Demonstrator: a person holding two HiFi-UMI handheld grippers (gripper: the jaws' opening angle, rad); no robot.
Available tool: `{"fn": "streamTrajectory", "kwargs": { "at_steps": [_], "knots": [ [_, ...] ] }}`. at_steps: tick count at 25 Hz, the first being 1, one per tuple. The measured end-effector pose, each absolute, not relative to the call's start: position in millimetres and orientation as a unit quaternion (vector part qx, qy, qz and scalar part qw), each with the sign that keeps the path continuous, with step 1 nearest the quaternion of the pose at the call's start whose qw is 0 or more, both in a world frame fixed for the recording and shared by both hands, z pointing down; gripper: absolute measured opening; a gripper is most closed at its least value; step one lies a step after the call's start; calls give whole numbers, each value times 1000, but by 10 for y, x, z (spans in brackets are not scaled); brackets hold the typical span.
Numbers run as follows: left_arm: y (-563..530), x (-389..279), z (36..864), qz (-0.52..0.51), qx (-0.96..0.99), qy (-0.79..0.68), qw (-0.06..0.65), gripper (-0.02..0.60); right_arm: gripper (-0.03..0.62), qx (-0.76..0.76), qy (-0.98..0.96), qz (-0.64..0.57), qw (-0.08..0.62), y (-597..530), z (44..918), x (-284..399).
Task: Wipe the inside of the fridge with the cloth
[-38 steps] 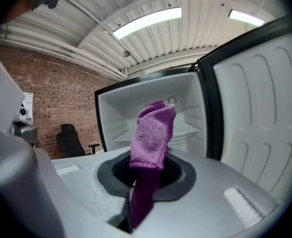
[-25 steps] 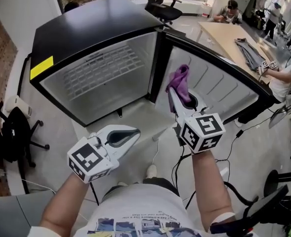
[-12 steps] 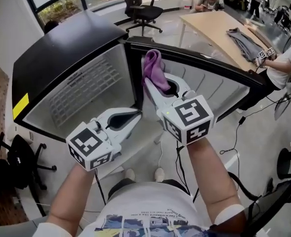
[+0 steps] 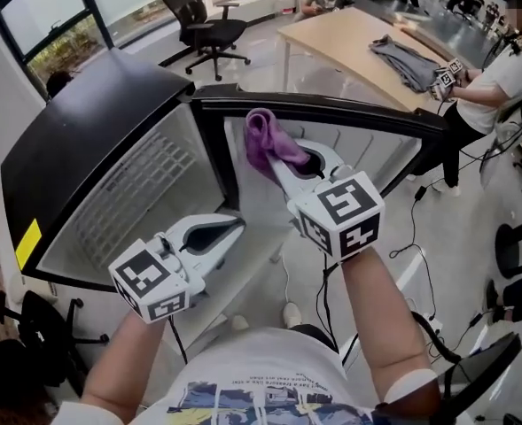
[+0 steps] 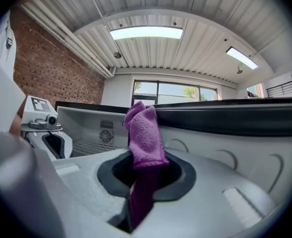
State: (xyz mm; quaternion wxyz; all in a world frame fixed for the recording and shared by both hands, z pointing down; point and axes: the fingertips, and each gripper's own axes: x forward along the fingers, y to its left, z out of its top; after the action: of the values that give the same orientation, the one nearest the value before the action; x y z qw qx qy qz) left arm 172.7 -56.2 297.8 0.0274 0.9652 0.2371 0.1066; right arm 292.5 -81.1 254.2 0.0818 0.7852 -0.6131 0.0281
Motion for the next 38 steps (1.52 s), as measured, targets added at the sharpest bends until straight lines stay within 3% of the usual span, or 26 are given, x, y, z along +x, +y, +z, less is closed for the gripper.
{"fn": "streamTrajectory", "kwargs": {
  "at_steps": [6,38],
  "knots": [
    [-396,1723,2952,107,952,280,53,5,55,813,-575,37,84,-452,2507,3128],
    [373,2053,3032,120,914,386,40,5,55,911,-400,78,68,1394,2454,3924]
  ]
}}
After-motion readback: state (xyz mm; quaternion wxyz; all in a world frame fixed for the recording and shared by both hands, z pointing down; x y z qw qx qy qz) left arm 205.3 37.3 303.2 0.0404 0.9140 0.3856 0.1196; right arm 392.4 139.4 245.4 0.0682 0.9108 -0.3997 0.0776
